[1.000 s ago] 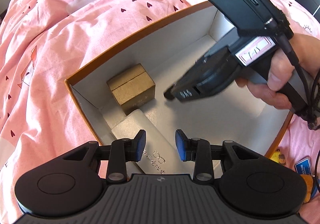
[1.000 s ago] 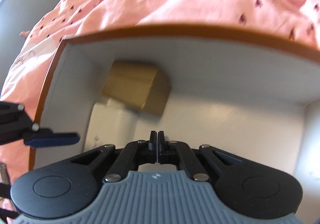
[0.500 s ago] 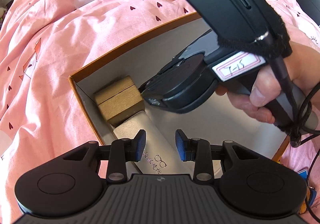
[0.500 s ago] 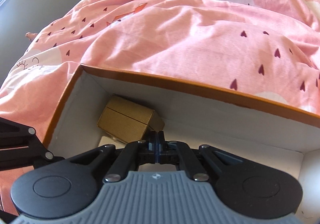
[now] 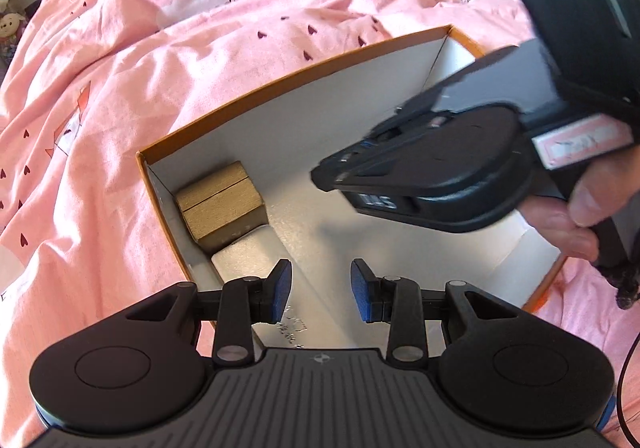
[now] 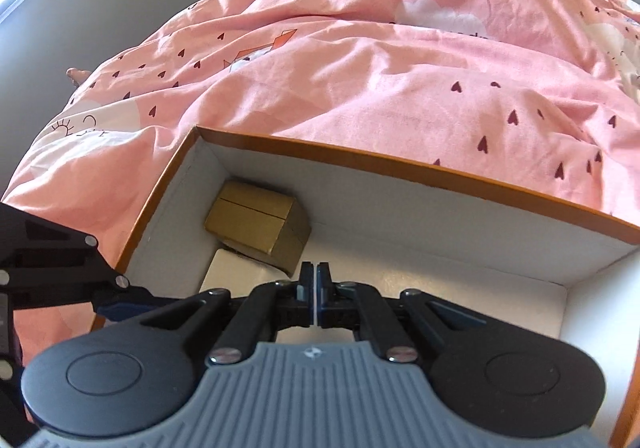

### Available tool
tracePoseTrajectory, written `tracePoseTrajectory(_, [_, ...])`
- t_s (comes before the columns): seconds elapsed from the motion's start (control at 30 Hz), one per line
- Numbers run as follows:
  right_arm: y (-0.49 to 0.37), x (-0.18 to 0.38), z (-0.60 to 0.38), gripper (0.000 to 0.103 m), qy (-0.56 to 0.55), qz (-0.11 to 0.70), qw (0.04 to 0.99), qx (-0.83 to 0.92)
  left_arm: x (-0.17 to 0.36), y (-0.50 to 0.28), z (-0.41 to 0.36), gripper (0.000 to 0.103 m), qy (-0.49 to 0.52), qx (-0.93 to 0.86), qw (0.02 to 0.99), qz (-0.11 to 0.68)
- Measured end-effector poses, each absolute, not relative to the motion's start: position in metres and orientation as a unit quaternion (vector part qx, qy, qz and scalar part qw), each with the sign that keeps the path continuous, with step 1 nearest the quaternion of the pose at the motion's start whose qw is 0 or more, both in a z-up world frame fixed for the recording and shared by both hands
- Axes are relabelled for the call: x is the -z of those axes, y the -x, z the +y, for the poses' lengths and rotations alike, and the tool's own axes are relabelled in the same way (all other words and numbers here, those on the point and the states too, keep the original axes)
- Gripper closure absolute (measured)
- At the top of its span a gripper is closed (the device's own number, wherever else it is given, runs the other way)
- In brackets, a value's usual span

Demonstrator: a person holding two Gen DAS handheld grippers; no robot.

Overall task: Organize objects
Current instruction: 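Withdraw both open tools up out of the orange box, then reach the left tool to the black 'XI JIANG NAN' box while the right reaches the photo-card box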

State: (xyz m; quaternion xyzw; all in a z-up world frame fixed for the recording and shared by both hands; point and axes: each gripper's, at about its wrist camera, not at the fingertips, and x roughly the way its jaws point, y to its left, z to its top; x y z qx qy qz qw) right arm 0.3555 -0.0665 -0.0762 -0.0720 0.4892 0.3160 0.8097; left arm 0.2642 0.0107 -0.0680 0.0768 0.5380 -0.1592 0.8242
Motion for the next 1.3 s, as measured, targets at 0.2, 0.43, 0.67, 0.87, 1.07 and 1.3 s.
tracePoseTrajectory(0.2, [-0.307, 0.042, -0.11, 0.099, 0.057, 0.442, 0.845, -0.297, 0.039, -0.227, 0.003, 0.062, -0.06, 0.15, 0.857, 0.49])
tracePoseTrajectory(0.43, [-0.223, 0.011, -0.162, 0.056, 0.018, 0.391, 0.876, -0.282, 0.012, -0.16, 0.0, 0.056, -0.016, 0.146, 0.873, 0.465])
tracePoseTrajectory(0.67, [-0.142, 0.021, -0.192, 0.054, -0.006, 0.413, 0.867, -0.279, 0.024, -0.102, 0.011, 0.044, 0.041, 0.151, 0.857, 0.49])
tracePoseTrajectory(0.87, [-0.101, 0.049, -0.194, 0.054, -0.014, 0.446, 0.855, -0.265, 0.047, -0.077, 0.032, 0.04, 0.12, 0.125, 0.842, 0.51])
tracePoseTrajectory(1.07, [-0.108, 0.079, -0.193, 0.054, -0.023, 0.506, 0.826, -0.248, 0.084, -0.097, 0.05, 0.024, 0.121, 0.097, 0.835, 0.528])
tracePoseTrajectory(1.3, [-0.132, 0.101, -0.19, 0.053, -0.046, 0.547, 0.801, -0.237, 0.131, -0.128, 0.053, 0.02, 0.132, 0.127, 0.794, 0.58])
